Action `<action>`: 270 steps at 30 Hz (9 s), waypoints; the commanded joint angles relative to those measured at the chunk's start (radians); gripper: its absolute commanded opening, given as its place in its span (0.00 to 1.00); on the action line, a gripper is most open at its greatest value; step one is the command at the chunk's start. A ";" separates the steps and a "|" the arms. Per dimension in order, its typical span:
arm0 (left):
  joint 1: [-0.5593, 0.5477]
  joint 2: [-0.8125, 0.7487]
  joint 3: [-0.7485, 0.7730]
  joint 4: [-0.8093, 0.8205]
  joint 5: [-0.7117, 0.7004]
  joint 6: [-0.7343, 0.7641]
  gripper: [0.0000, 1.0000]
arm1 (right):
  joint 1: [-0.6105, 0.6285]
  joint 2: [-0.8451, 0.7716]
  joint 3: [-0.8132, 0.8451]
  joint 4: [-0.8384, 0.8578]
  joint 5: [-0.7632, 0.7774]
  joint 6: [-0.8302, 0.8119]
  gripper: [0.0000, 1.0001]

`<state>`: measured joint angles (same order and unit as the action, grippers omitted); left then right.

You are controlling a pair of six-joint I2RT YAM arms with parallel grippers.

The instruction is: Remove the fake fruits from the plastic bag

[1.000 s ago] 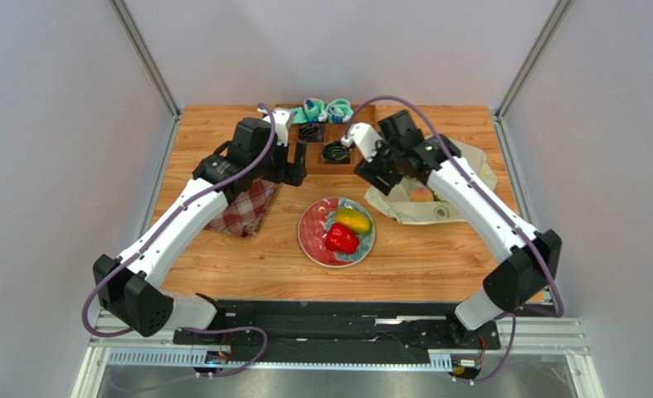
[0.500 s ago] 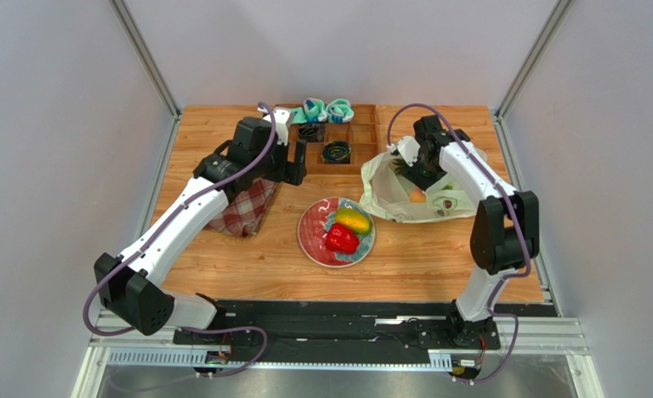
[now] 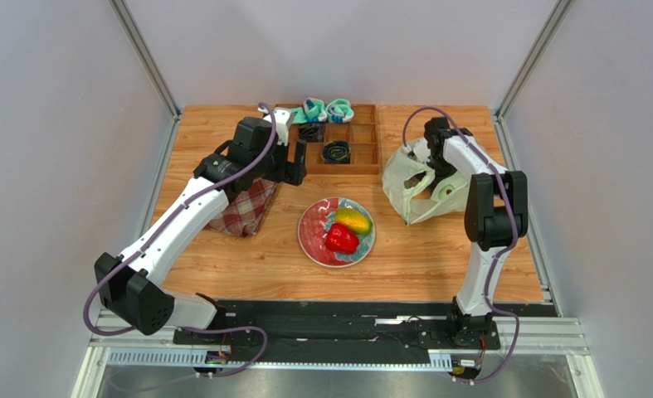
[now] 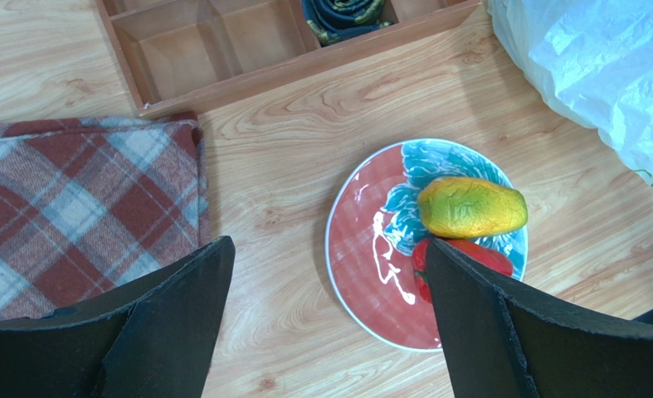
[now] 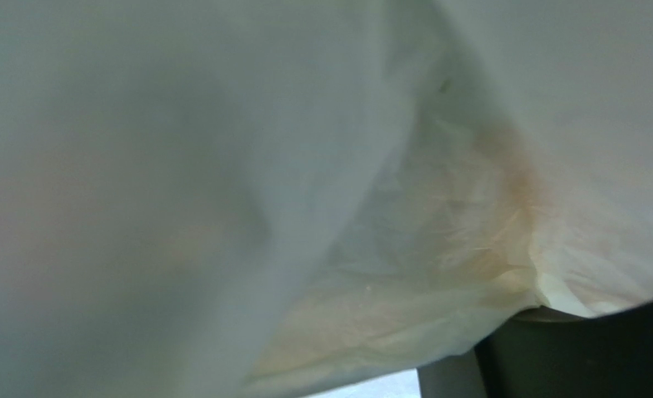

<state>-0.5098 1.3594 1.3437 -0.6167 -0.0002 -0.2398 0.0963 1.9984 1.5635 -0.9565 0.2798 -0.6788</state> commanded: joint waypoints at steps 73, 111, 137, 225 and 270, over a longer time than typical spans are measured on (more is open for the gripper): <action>0.045 -0.010 0.006 0.025 0.043 0.017 0.94 | 0.263 -0.472 0.003 -0.214 -0.455 -0.211 0.63; 0.056 0.058 0.038 0.005 0.006 0.080 0.93 | 0.163 -0.034 0.260 0.113 -0.229 -0.461 0.00; 0.045 0.079 0.000 0.104 0.551 -0.026 0.93 | 0.123 -0.351 -0.146 -0.169 -0.464 0.032 0.43; 0.045 0.207 0.146 0.064 0.503 -0.042 0.92 | 0.085 -0.812 0.404 -0.607 -0.460 -0.072 0.00; 0.045 0.179 0.091 0.031 0.361 0.117 0.91 | 0.115 -0.751 -0.943 0.241 -0.344 -1.216 0.66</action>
<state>-0.4641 1.5558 1.4330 -0.5877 0.3683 -0.1535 0.2054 1.2331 0.7029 -1.0382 -0.1093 -1.8454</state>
